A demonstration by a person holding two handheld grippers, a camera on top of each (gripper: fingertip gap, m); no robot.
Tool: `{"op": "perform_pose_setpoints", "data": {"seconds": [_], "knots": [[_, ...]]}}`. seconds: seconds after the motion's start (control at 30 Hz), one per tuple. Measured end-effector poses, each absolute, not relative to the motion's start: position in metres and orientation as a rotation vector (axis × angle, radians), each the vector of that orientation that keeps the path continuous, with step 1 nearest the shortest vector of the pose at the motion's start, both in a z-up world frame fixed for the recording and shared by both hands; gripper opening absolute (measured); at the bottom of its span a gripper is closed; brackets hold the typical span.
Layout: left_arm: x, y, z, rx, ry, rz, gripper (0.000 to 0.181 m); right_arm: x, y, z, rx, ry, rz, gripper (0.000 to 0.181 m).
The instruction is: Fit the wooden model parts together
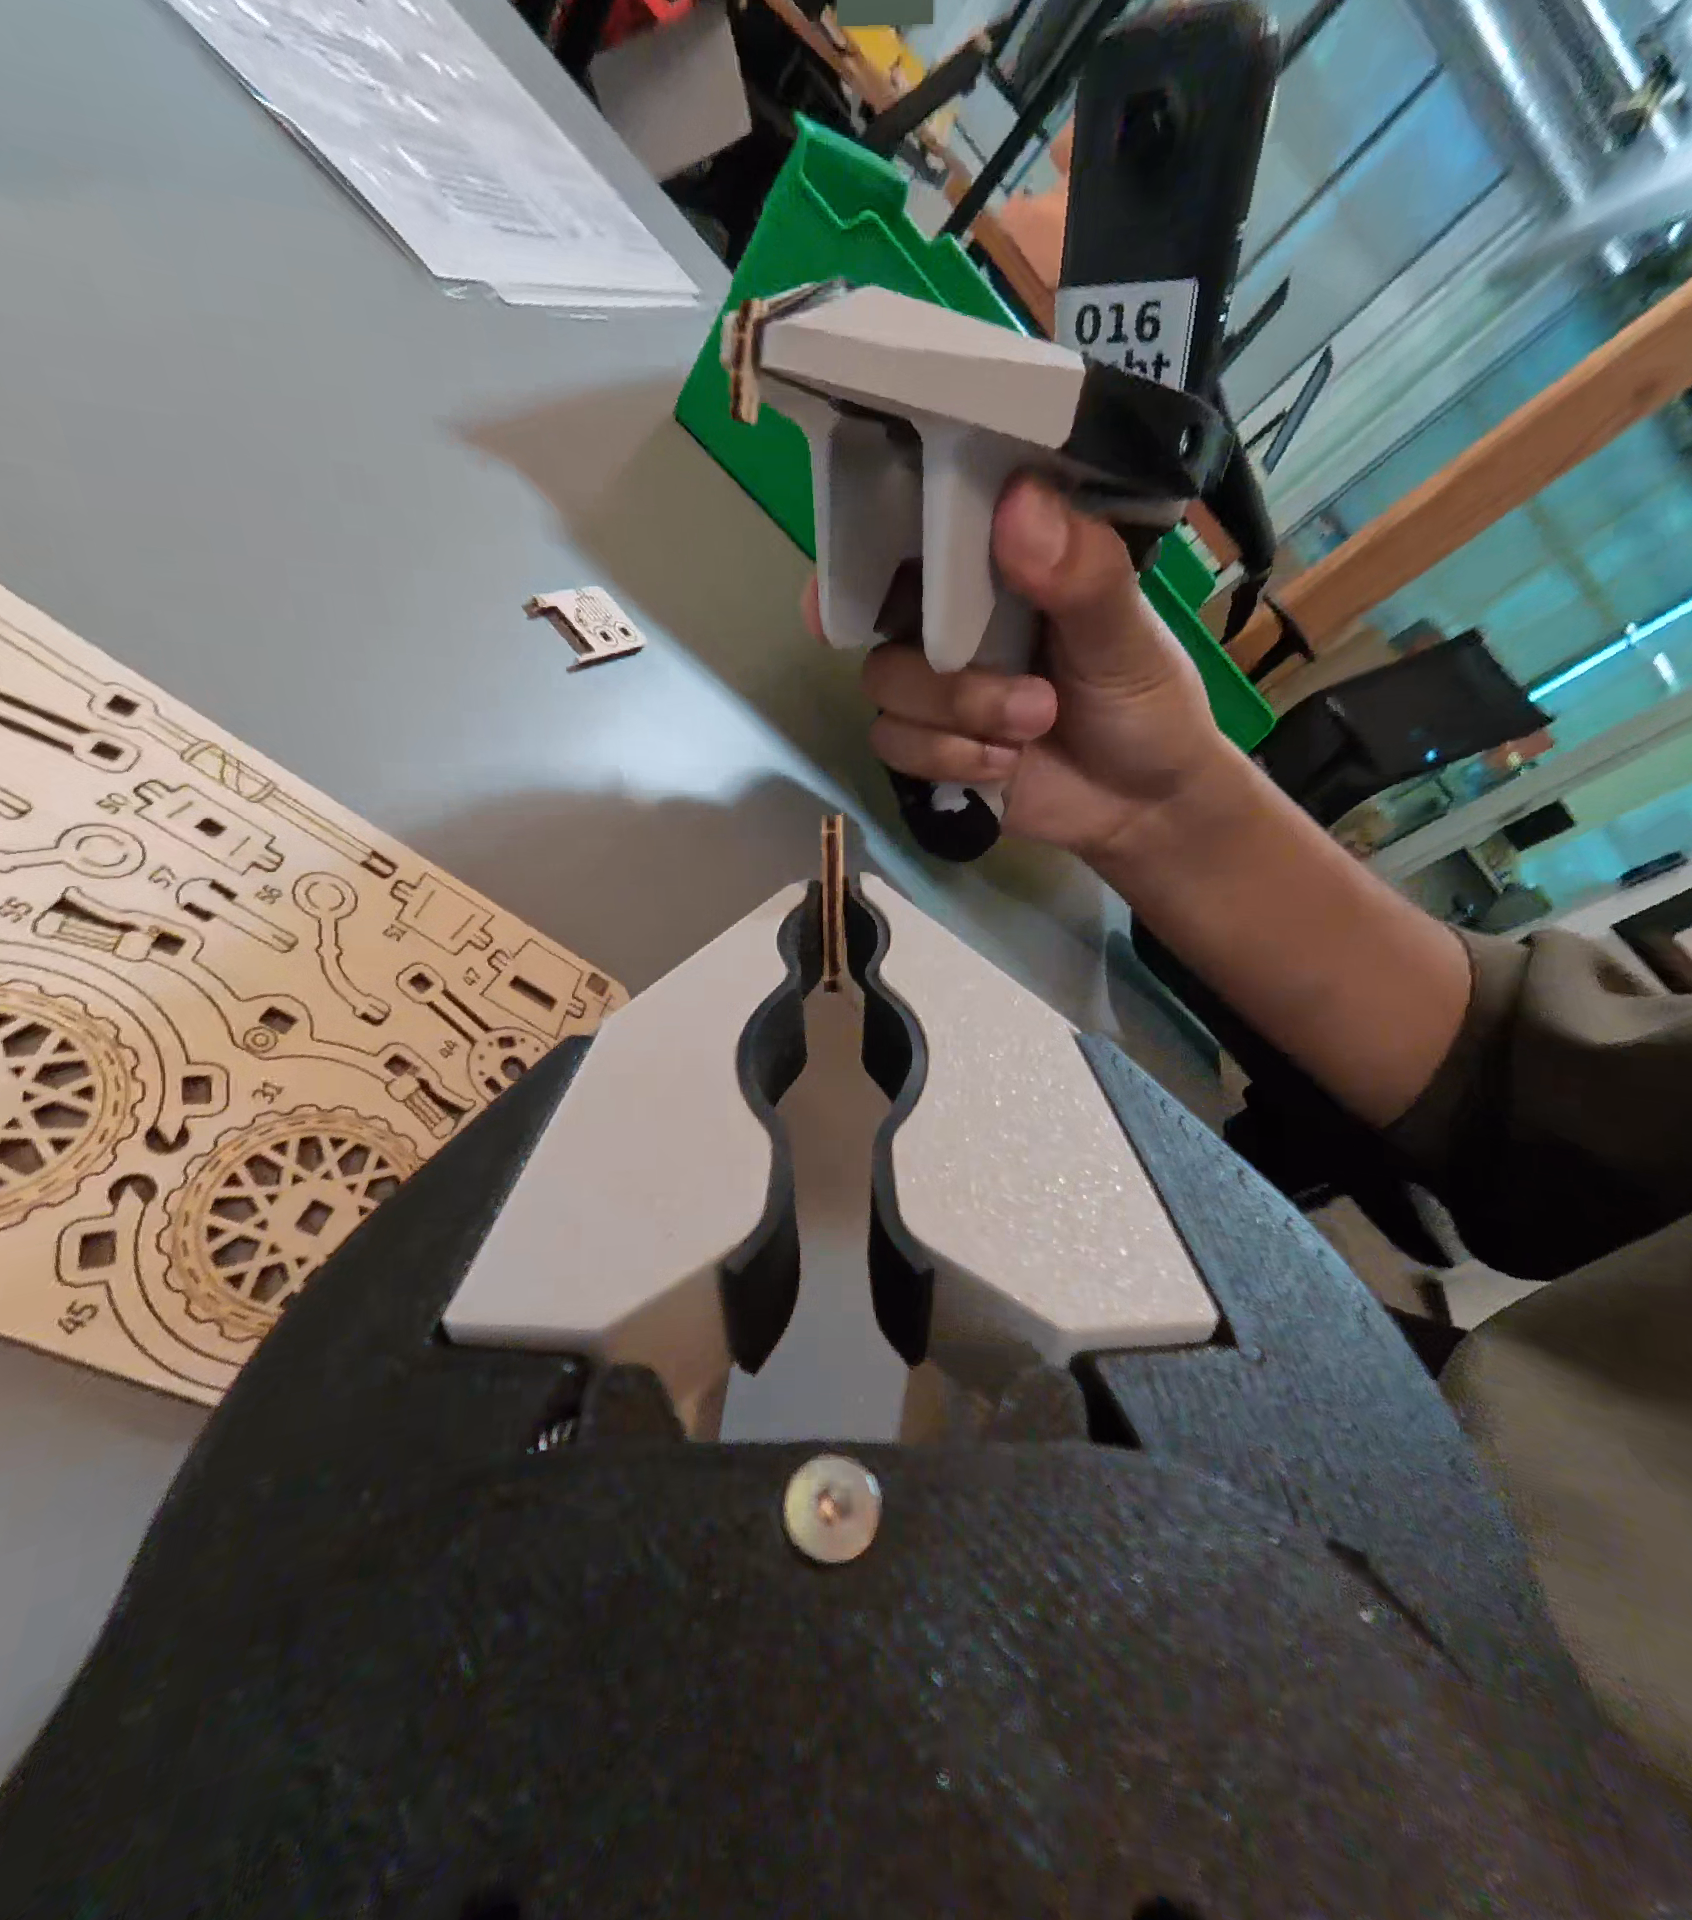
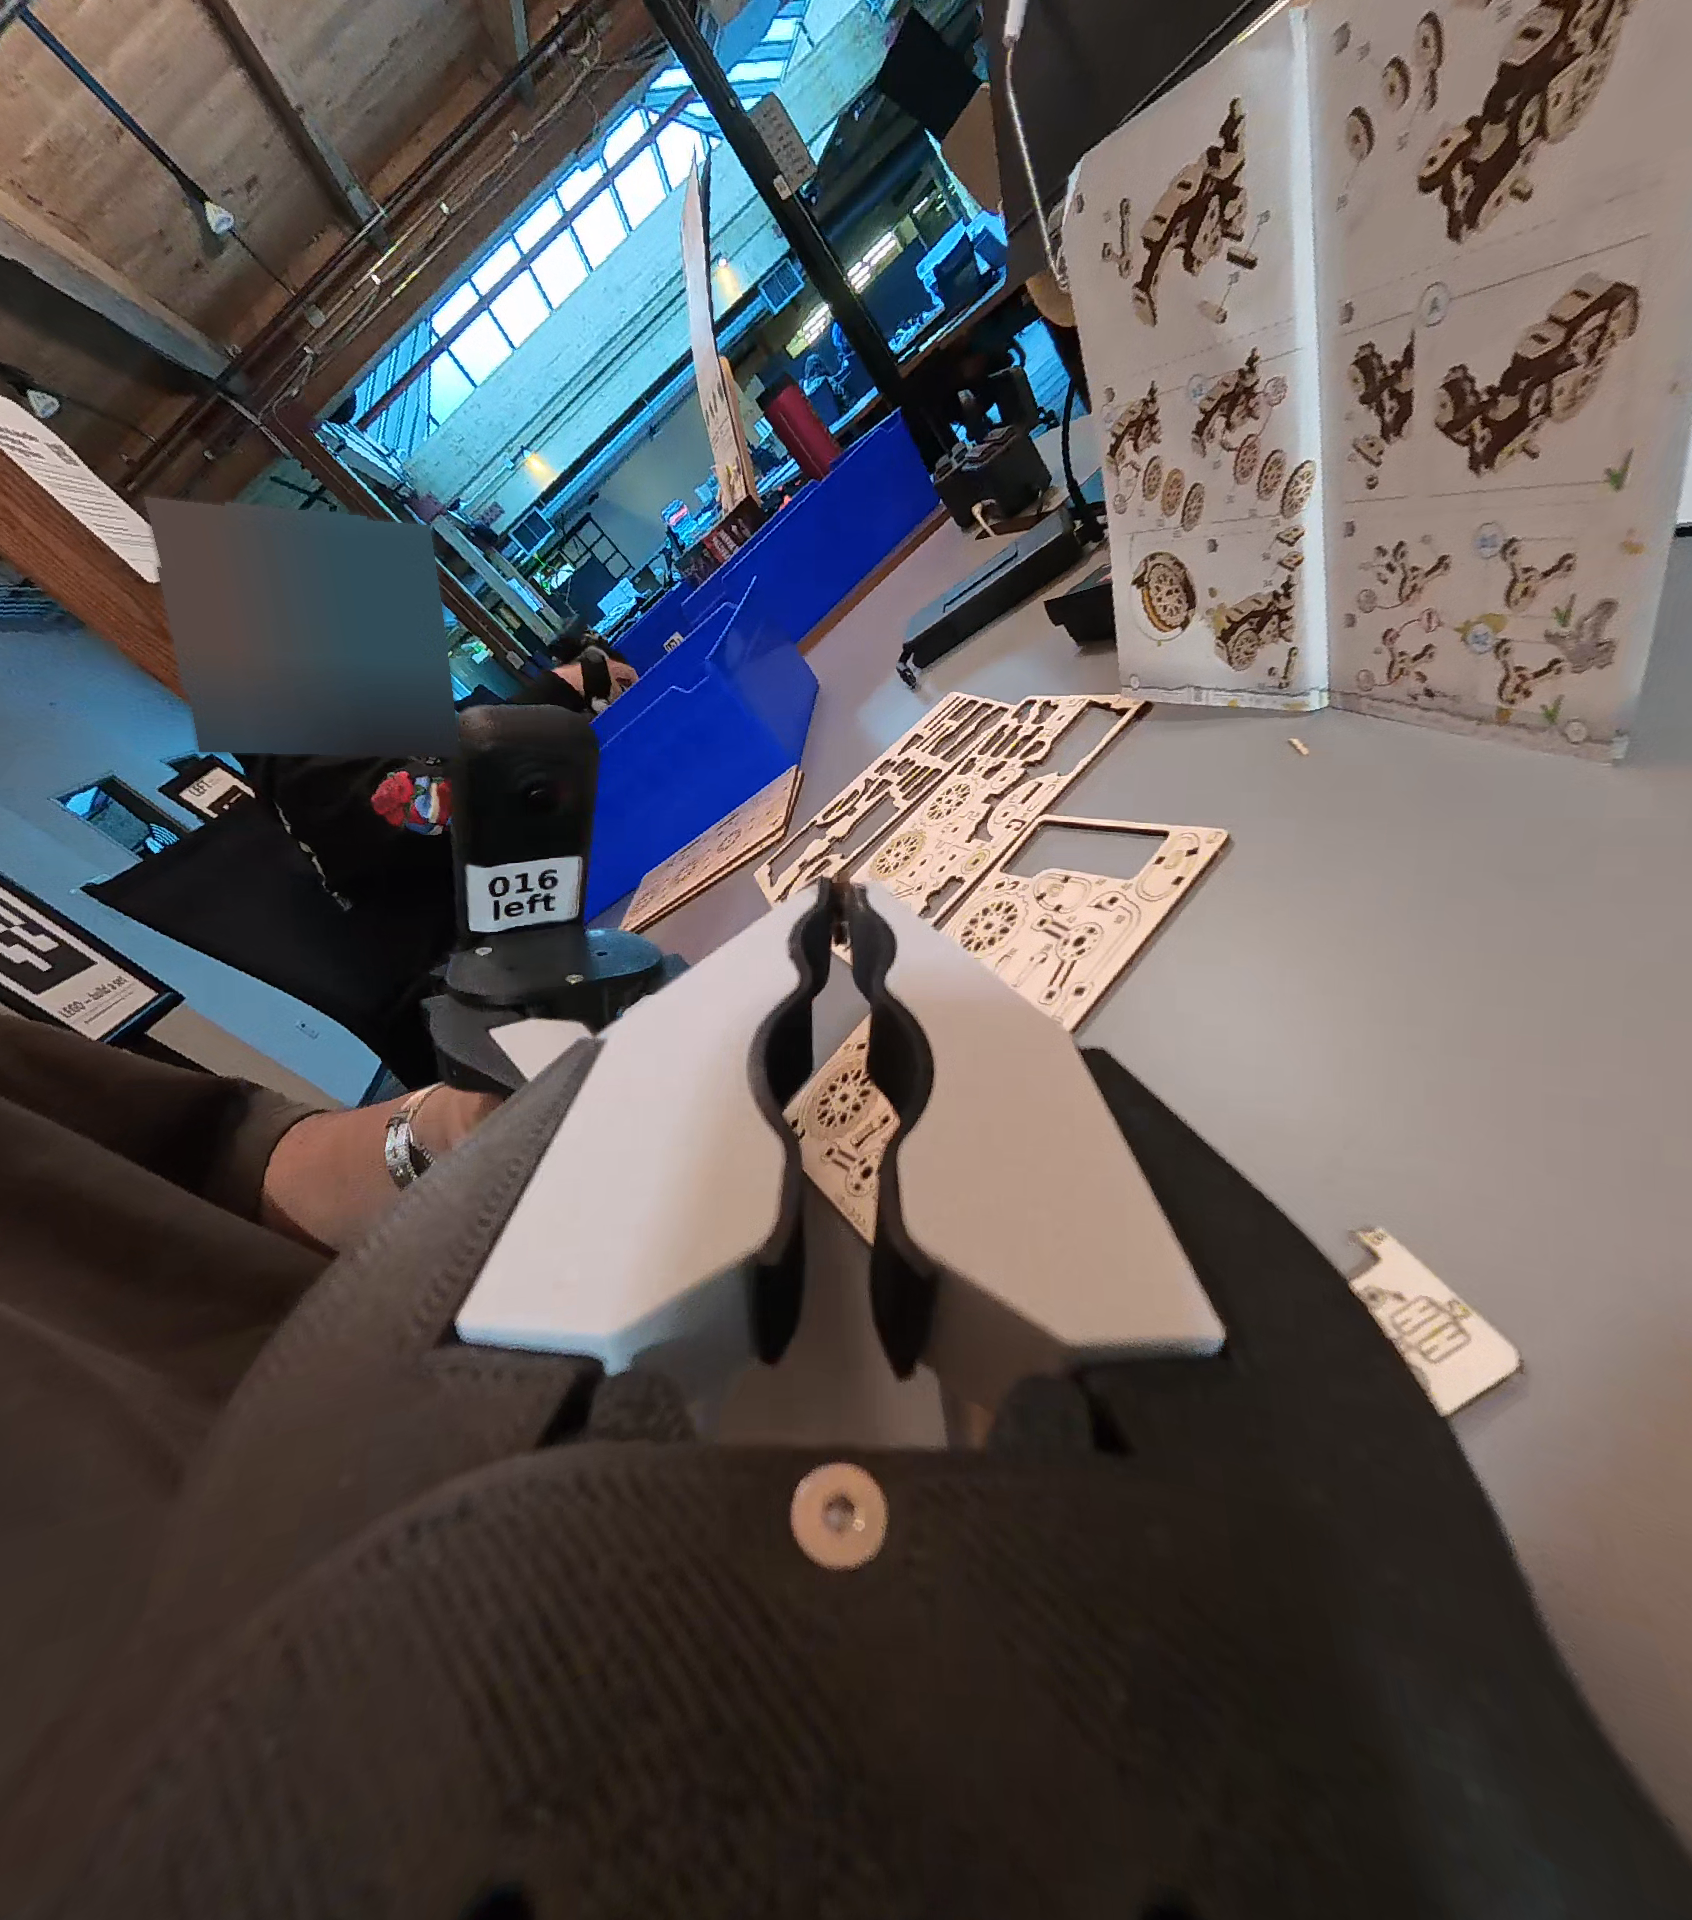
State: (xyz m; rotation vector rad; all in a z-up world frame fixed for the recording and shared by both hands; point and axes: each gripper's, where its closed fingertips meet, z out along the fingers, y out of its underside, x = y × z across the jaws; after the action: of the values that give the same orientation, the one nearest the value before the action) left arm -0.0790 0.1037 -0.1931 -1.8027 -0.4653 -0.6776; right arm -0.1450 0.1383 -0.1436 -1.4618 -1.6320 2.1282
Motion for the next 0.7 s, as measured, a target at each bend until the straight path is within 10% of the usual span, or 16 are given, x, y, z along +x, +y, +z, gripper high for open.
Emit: {"op": "perform_pose_setpoints", "data": {"seconds": [0.7], "knots": [[-0.076,0.109,-0.202,-1.905,-0.406,-0.596,0.037,-0.138,0.138,-0.141,-1.45,-1.616,2.143,0.0]]}}
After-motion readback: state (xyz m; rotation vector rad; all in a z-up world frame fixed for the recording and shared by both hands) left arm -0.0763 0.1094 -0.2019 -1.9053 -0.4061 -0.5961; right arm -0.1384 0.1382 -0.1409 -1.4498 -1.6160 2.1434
